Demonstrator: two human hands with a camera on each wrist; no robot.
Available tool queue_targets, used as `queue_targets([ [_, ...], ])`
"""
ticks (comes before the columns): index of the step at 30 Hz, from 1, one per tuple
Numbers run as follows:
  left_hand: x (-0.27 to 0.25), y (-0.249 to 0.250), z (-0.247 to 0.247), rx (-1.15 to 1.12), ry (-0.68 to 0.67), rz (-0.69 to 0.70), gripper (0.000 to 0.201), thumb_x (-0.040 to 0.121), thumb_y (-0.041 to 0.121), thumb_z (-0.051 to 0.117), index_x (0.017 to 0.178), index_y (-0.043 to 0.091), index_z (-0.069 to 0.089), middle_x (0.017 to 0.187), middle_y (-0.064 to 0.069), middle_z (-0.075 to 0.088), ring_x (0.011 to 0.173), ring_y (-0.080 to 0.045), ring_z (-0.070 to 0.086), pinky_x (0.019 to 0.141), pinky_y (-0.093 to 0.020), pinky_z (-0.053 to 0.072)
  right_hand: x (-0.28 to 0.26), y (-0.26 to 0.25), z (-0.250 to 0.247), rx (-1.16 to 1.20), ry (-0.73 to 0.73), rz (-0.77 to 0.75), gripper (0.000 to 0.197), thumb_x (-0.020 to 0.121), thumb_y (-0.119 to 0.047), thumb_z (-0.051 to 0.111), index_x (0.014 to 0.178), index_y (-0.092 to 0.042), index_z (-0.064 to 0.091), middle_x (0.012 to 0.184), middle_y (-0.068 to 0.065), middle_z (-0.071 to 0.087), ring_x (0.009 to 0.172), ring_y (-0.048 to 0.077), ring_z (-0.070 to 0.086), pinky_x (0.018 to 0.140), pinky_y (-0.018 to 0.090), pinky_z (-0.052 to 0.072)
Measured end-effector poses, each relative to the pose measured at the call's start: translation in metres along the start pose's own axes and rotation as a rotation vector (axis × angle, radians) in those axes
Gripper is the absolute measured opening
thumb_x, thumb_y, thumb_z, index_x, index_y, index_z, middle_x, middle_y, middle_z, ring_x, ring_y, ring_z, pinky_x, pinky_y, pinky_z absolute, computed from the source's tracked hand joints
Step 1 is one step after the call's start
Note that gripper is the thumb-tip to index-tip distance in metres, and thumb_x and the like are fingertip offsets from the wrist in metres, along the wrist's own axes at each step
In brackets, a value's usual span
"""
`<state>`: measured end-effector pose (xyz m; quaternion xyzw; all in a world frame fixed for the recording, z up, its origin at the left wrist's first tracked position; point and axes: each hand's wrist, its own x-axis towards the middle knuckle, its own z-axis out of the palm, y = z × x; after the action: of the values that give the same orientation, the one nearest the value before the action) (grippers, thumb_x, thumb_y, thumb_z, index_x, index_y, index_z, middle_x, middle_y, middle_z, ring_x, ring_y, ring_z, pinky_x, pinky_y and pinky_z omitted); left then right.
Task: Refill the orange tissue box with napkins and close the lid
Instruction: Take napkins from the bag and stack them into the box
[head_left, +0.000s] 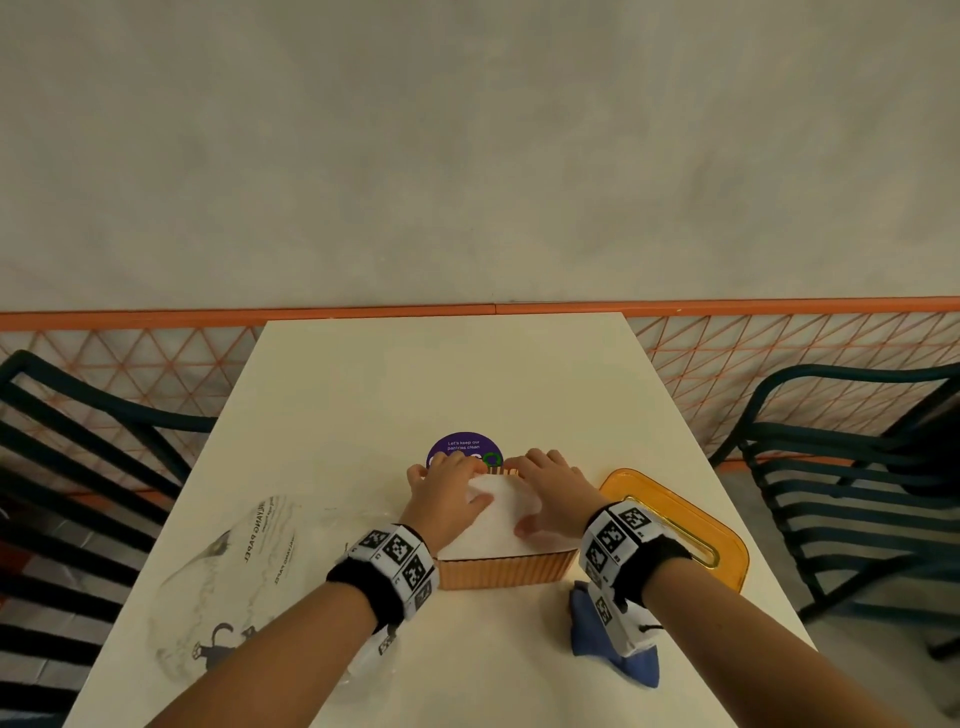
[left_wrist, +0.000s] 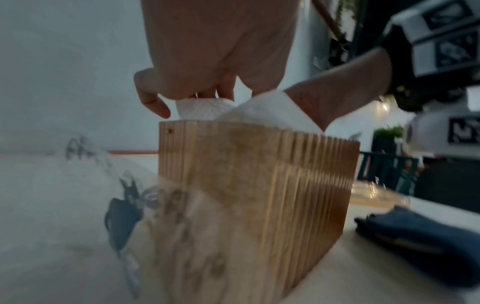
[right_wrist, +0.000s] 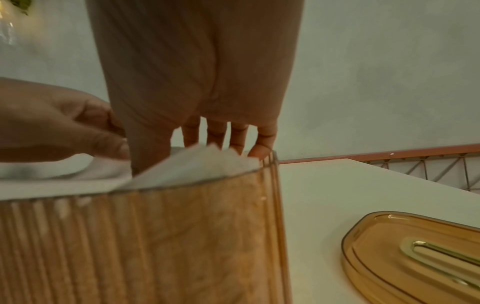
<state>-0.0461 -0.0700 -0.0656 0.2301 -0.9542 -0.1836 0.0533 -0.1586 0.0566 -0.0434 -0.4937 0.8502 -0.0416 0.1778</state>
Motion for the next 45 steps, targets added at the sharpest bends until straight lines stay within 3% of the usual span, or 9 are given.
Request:
queue_targets([
  [4,0.005,0.003,-0.002,-0.132,-0.019,-0.070,0.023,0.090,0.036,0.055,0.109,0.023,0.062,0.111,0.010,0.061,0.114,-0.012,0.050,0.093,-0.036,0.024,-0.002,-0.002,0.000,-0.027,0.011,0.011,0.078,0.075,-0.039,0.072,0.141,-0.026,0.031,0.137,-0.001,0.042,0.126,0.023,0.032,0.104,0.041,0.034],
  [10,-0.007,-0.005,-0.002,-0.014,0.068,0.135,0.024,0.093,0.023,0.052,0.116,0.022,0.056,0.118,0.012,0.061,0.114,-0.010,0.054,0.103,-0.035,0.017,-0.012,0.001,0.000,-0.049,0.131,-0.019,0.066,0.079,-0.037,0.069,0.135,-0.025,0.036,0.134,-0.002,0.043,0.122,0.022,0.036,0.100,0.039,0.035],
  [13,-0.011,-0.006,-0.003,0.024,0.130,0.229,0.023,0.084,0.017,0.061,0.107,0.022,0.063,0.103,0.009,0.070,0.097,-0.012,0.066,0.099,-0.045,0.034,-0.019,0.002,0.002,-0.039,0.149,-0.026,0.064,0.082,-0.032,0.066,0.137,-0.026,0.034,0.137,-0.001,0.041,0.123,0.023,0.037,0.101,0.039,0.035],
  [16,-0.013,-0.007,-0.004,0.087,0.215,0.291,0.027,0.067,0.022,0.072,0.084,0.032,0.054,0.074,0.014,0.066,0.067,-0.006,0.067,0.084,-0.037,0.048,-0.023,0.000,0.005,-0.057,0.152,-0.035,0.063,0.085,-0.030,0.065,0.139,-0.029,0.032,0.140,0.000,0.038,0.125,0.023,0.038,0.104,0.040,0.035],
  [23,-0.016,-0.005,-0.007,0.268,0.289,0.316,0.021,0.061,0.027,0.084,0.071,0.025,0.065,0.097,0.004,0.067,0.093,-0.015,0.047,0.081,-0.037,0.033,-0.027,-0.005,0.001,-0.135,0.200,-0.036,0.056,0.085,-0.032,0.065,0.134,-0.028,0.039,0.146,0.001,0.029,0.136,0.026,0.024,0.110,0.045,0.028],
  [26,-0.016,-0.005,-0.008,0.299,0.212,0.352,0.022,0.065,0.030,0.080,0.076,0.025,0.061,0.083,0.010,0.063,0.081,-0.013,0.056,0.079,-0.031,0.030,-0.028,-0.007,-0.001,-0.229,0.200,-0.069,0.044,0.086,-0.032,0.062,0.127,-0.021,0.048,0.139,0.003,0.037,0.130,0.026,0.030,0.105,0.043,0.031],
  [30,-0.015,-0.007,-0.016,0.070,-0.117,0.203,0.041,0.084,0.039,0.063,0.120,0.023,0.051,0.119,0.007,0.059,0.111,-0.012,0.054,0.097,-0.030,0.027,-0.026,-0.008,-0.006,-0.193,0.106,-0.042,0.029,0.089,-0.030,0.058,0.115,-0.019,0.054,0.124,0.000,0.054,0.119,0.022,0.045,0.096,0.038,0.034],
  [36,-0.012,-0.012,-0.042,0.020,-0.489,0.115,0.080,0.073,0.034,0.076,0.140,0.027,0.033,0.144,0.010,0.040,0.129,-0.021,0.035,0.105,-0.030,0.028,-0.024,-0.005,-0.015,-0.026,-0.074,0.060,0.052,0.076,-0.039,0.071,0.121,-0.024,0.048,0.127,-0.003,0.056,0.115,0.022,0.053,0.101,0.039,0.040],
  [45,-0.011,-0.016,-0.028,0.344,-0.394,0.387,0.071,0.078,0.024,0.071,0.138,0.024,0.034,0.139,0.003,0.039,0.131,-0.017,0.036,0.105,-0.033,0.029,-0.027,-0.013,-0.010,-0.162,-0.094,0.038,0.055,0.079,-0.038,0.069,0.124,-0.020,0.044,0.125,0.001,0.057,0.112,0.024,0.055,0.102,0.040,0.035],
])
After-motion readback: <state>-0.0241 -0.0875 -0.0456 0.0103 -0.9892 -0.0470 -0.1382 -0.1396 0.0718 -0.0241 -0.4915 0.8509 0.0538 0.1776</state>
